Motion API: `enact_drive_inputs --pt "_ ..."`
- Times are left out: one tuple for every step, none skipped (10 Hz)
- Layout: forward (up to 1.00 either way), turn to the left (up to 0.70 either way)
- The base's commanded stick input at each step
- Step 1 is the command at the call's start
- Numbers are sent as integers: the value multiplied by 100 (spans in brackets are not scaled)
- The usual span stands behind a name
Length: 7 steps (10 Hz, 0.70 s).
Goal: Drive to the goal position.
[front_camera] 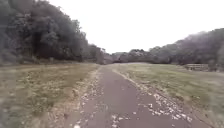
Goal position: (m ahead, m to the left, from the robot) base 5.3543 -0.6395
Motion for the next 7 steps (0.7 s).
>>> enact_drive_inputs --pt "60 0" --pt "60 0" --pt "60 0" --pt "60 0" --pt "60 0" --pt "60 0" --pt "60 0"
